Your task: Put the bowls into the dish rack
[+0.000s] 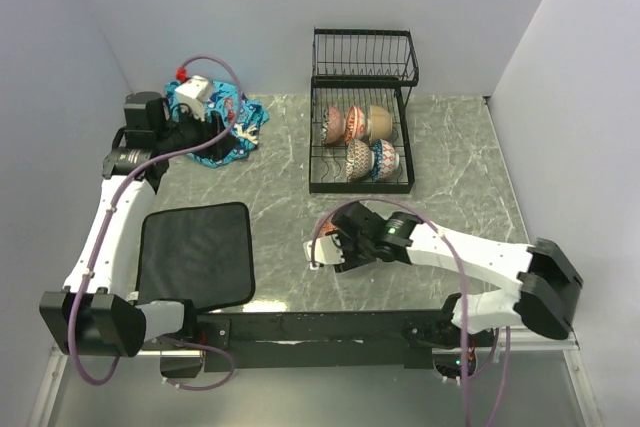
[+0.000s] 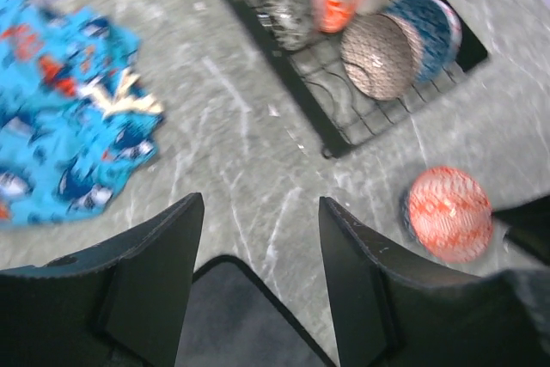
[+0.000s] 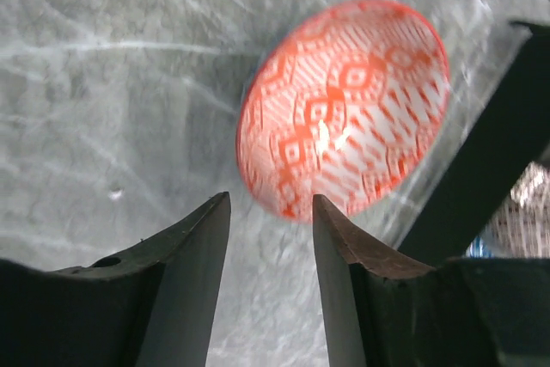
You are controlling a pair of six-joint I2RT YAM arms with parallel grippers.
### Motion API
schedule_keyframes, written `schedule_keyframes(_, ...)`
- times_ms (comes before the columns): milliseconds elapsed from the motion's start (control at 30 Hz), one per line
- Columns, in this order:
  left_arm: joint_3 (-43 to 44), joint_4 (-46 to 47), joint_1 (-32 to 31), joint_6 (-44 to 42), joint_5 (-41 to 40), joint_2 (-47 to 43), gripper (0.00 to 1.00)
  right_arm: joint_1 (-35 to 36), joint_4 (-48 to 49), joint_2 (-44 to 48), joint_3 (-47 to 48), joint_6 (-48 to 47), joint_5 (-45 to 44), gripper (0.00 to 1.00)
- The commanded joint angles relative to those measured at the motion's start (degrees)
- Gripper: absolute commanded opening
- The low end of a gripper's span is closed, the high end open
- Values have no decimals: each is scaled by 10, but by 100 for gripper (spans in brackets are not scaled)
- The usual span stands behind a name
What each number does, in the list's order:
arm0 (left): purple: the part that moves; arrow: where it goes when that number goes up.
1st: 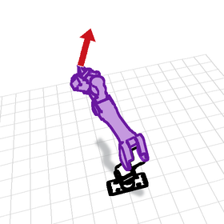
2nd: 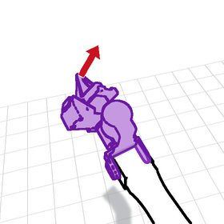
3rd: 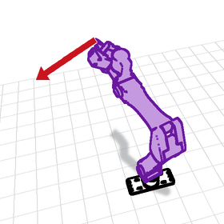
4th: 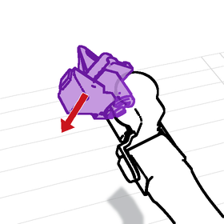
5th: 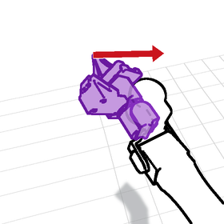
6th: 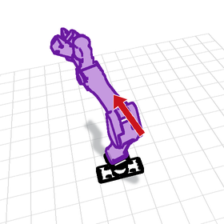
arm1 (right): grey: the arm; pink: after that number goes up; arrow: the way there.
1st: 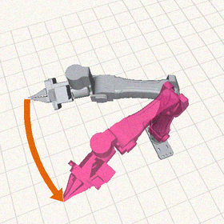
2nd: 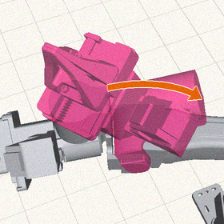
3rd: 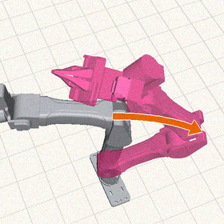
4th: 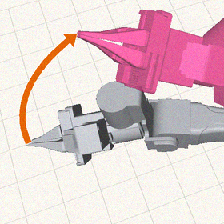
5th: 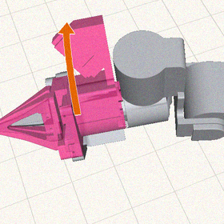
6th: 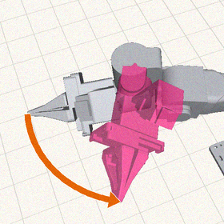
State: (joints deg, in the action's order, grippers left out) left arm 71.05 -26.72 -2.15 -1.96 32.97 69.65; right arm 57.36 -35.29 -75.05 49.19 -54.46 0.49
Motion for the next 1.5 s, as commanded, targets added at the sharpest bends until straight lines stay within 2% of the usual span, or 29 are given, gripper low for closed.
schedule_keyframes(0, 46, -67, -51, -137, 95, 15, 61, -27, -76, 84, 26, 65, -8, 53)
schedule_keyframes(33, 51, -96, -105, -216, 87, 17, 61, -43, -89, 96, 39, 78, -7, 53)
schedule_keyframes(100, 49, -156, -166, -289, 59, 26, 62, -146, -118, 117, 64, 135, 67, 56)
schedule_keyframes(133, 43, -164, -226, -335, 49, 27, 63, -197, -125, 118, 96, 158, 99, 56)
schedule_keyframes(167, 27, -170, -252, -353, 39, 32, 63, -243, -134, 112, 113, 207, 157, 58)
schedule_keyframes(200, 19, -172, -280, -367, 30, 35, 63, -334, -160, 107, 132, 226, 194, 59)
schedule_keyframes(233, 11, -173, -326, -386, 12, 39, 63, -372, -173, 100, 166, 245, 220, 59)
schedule_keyframes(300, -14, -160, -368, -393, -7, 55, 63, -463, -197, 80, 194, 296, 281, 61)
schedule_keyframes(400, -37, -133, -431, -408, -29, 82, 63, -546, -203, 64, 233, 358, 332, 64)
schedule_keyframes(533, -49, -106, -492, -429, -51, 123, 63, -610, -188, 61, 242, 400, 354, 65)
schedule_keyframes(733, -61, -63, -537, -434, -72, 175, 62, -653, -157, 79, 214, 432, 364, 65)
schedule_keyframes(867, -67, -35, -550, -428, -84, 204, 56, -664, -146, 91, 193, 440, 369, 65)
schedule_keyframes(933, -77, -3, -558, -422, -115, 208, 55, -668, -141, 93, 181, 442, 369, 64)
schedule_keyframes(1333, -91, 59, -567, -397, -138, 261, 41, -677, -131, 87, 187, 456, 378, 64)
schedule_keyframes(1433, -74, 62, -568, -388, -136, 280, 32, -677, -130, 86, 186, 459, 377, 63)
schedule_keyframes(1467, -71, 62, -569, -387, -134, 284, 22, -678, -129, 86, 185, 459, 377, 63)
